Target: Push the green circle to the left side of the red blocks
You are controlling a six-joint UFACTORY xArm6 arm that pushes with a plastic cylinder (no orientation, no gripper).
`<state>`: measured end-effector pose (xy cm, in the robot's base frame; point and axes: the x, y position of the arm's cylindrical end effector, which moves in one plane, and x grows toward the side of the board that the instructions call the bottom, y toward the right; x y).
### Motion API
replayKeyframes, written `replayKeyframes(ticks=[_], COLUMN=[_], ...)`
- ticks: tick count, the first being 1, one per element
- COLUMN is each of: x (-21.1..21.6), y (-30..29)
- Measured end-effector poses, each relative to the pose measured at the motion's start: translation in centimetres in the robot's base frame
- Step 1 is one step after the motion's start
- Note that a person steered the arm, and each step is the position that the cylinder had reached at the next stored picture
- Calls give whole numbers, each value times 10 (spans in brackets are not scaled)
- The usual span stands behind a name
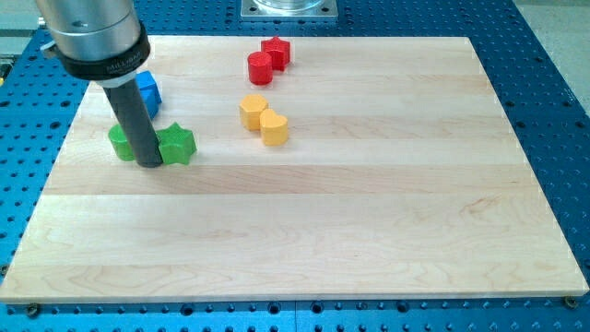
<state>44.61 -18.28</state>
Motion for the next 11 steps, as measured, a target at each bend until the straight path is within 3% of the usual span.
replayKeyframes(ticks=[1, 2, 3, 5, 8, 9, 10, 11], x=[33, 11, -22, -82, -143, -162, -142, -87], y=[-31, -53, -29, 78, 47, 109, 62, 53])
